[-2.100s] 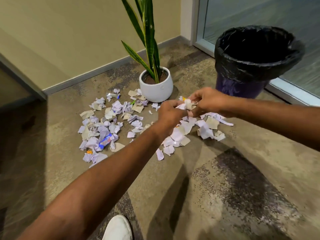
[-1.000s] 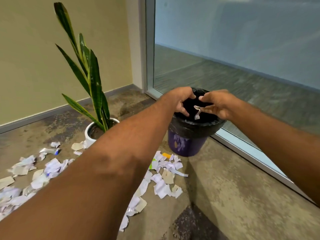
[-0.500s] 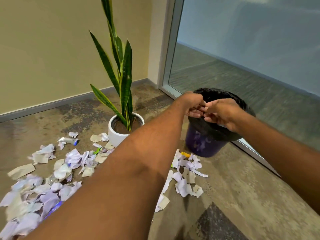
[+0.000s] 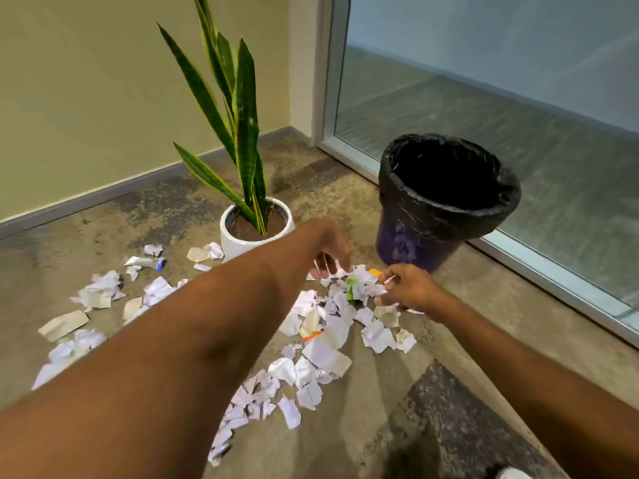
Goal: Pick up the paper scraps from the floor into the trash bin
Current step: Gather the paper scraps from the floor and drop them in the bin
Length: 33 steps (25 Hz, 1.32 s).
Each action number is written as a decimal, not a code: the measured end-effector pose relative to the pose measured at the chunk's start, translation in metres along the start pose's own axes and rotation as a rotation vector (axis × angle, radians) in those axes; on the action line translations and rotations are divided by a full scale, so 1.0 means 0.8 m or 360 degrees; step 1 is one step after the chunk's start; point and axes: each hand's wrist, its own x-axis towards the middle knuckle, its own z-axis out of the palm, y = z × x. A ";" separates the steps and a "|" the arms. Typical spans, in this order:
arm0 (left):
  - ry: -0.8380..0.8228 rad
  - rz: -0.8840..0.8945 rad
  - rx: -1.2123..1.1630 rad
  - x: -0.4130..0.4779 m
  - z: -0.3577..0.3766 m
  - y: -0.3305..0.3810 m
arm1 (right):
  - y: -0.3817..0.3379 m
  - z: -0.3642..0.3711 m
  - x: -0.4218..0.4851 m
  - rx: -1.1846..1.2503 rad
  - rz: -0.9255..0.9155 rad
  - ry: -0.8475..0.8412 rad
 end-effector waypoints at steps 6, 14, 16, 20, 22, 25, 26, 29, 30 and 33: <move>-0.0059 -0.0050 0.0421 -0.008 0.108 -0.041 | 0.106 0.030 -0.005 -0.0617 -0.0114 -0.0072; 0.0482 -0.0187 0.0431 -0.007 0.237 -0.101 | 0.123 0.072 0.003 -0.0661 -0.0208 -0.0070; 0.0623 -0.0159 0.0381 0.000 0.254 -0.106 | 0.113 0.081 0.003 -0.0572 -0.0244 -0.0096; 0.0855 -0.0053 0.0123 0.012 0.274 -0.113 | 0.101 0.106 0.001 -0.0459 -0.0350 -0.0101; 0.0941 0.0004 -0.0065 0.015 0.275 -0.109 | 0.099 0.118 -0.003 -0.0333 -0.0383 -0.0098; 0.0972 -0.0012 -0.0555 0.016 0.269 -0.099 | 0.094 0.126 -0.006 -0.0047 -0.0295 -0.0072; 0.0939 -0.0029 -0.0696 0.016 0.268 -0.095 | 0.091 0.126 -0.008 0.0050 -0.0251 -0.0070; 0.0789 -0.0009 -0.1117 0.014 0.268 -0.089 | 0.086 0.122 -0.008 0.0339 -0.0088 -0.0075; 0.0781 0.0010 -0.1204 0.015 0.267 -0.086 | 0.084 0.120 -0.008 0.0459 -0.0022 -0.0089; 0.0765 0.0091 -0.1452 0.011 0.258 -0.070 | 0.077 0.110 -0.008 0.0754 0.0077 -0.0165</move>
